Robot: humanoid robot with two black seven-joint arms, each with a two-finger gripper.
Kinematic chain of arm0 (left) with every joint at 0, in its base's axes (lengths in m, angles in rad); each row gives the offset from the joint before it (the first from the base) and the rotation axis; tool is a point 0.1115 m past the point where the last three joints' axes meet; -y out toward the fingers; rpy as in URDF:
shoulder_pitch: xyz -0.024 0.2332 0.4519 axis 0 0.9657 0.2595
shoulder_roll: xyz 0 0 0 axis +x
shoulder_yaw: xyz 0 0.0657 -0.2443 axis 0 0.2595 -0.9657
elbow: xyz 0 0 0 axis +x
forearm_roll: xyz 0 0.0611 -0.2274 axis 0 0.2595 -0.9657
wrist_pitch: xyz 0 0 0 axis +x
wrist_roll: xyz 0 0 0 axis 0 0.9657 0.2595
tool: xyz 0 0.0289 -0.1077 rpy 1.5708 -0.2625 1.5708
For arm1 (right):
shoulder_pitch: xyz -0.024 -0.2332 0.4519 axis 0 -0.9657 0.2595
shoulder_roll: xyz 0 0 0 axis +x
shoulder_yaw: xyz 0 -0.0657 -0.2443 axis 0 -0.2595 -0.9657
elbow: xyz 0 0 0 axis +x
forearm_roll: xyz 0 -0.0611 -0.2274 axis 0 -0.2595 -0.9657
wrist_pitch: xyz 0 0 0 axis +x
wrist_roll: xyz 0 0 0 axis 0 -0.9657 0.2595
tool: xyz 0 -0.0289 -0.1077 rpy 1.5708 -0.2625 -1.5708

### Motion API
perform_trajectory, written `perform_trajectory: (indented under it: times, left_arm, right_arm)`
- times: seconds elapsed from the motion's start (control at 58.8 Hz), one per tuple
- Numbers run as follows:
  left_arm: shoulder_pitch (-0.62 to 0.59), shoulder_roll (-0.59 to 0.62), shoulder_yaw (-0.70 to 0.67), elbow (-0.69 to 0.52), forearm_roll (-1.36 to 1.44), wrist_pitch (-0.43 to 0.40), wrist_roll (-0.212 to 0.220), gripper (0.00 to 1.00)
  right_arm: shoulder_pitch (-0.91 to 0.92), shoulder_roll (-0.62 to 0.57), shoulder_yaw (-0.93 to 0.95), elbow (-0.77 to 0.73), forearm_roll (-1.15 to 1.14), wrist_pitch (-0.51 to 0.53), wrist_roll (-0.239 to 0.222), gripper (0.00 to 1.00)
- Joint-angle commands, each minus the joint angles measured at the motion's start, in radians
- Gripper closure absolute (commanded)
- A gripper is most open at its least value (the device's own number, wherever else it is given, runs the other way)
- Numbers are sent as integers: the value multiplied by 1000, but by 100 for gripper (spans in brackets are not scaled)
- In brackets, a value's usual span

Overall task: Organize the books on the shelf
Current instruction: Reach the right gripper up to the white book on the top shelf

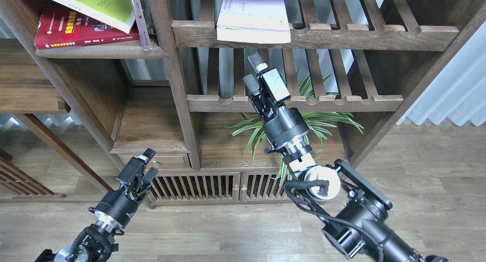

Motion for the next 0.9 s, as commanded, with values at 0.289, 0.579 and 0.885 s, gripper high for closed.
perform_trajectory:
  times: [0.289,0.579,0.885]
  left_arm:
    - [-3,0,-14,0,0,0,1,0]
    - [-6,0,-15,0,0,0,1,0]
    - [-8,0,-17,0,0,0,1,0]
  right_arm:
    - [30,0,-63,26,3,-6,100,2]
    - [57,0,-75,21,3,-47,106,2]
    - [74,0,-75,21,14,-47,158,7]
